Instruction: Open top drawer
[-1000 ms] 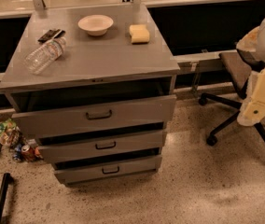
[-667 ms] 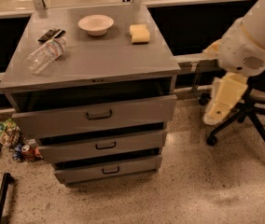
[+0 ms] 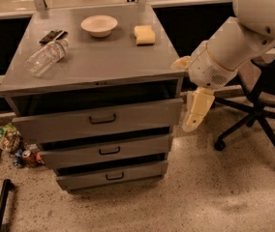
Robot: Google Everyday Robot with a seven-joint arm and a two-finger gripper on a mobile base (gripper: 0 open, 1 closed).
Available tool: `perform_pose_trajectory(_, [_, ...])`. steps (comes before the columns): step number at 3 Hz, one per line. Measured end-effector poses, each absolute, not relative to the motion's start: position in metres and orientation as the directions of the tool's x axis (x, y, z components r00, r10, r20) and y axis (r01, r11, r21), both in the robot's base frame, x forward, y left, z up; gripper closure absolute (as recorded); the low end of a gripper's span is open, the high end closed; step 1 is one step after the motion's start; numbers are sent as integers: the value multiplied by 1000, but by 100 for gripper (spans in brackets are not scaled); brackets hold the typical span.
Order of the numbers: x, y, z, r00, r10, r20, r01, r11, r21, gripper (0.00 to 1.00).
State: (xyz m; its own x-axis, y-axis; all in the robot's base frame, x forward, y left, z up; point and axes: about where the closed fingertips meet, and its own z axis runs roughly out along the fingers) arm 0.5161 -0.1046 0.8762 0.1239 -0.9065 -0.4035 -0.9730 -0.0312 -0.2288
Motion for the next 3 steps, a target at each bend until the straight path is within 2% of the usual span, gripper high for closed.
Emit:
perform_pose_trajectory(1, [516, -105, 877, 122, -907, -403, -973, -30, -228, 0])
perform_pose_trajectory(3, [552, -71, 814, 115, -869, -482, -976, -7, -219, 0])
